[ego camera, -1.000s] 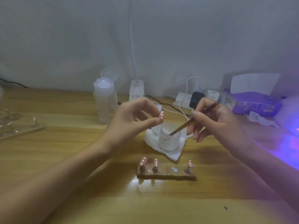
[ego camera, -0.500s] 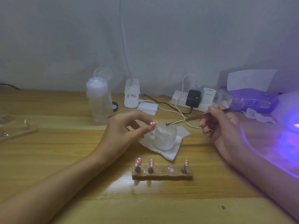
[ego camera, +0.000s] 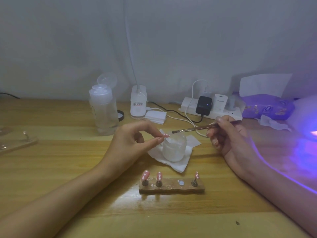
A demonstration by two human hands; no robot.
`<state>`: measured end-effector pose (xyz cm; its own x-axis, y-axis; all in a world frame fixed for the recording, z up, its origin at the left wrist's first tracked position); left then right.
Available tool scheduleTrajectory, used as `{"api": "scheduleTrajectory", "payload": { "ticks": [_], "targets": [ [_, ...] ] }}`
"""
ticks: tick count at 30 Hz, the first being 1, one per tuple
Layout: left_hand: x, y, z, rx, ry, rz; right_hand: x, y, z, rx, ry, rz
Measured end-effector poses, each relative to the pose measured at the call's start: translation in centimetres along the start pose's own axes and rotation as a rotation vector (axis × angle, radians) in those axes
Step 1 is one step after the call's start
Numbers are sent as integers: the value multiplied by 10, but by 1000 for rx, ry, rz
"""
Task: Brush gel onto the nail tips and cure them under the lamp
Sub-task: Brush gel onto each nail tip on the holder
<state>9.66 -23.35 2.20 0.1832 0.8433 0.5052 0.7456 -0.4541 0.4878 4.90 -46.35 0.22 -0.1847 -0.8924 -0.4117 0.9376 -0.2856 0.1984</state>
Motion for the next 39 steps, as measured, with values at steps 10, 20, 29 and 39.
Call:
{"api": "scheduleTrajectory", "payload": {
  "ticks": [10, 20, 29, 39],
  "targets": [
    [0, -1, -5, -49, 56, -5, -15, -2, 1, 5, -80, 103],
    [1, -2, -4, -24, 3, 6, -14, -3, 3, 16, -76, 96],
    [0, -1, -4, -33, -4, 13, -11, -1, 2, 21, -84, 90],
    [-1, -1, -6, -53, 18, 18, -12, -2, 1, 13, -129, 88]
  ]
}}
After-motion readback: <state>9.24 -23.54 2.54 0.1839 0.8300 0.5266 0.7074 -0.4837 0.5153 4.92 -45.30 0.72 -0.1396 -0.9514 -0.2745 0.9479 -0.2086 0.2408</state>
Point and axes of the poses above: each hand's wrist, its own y-axis towards the middle knuckle, its own x-axis out of the back of the hand, z = x × y, the point moved 10 cm from there along y, towards the middle knuckle, and after that the axes turned 8 degrees about y, right-handed, at the moved point
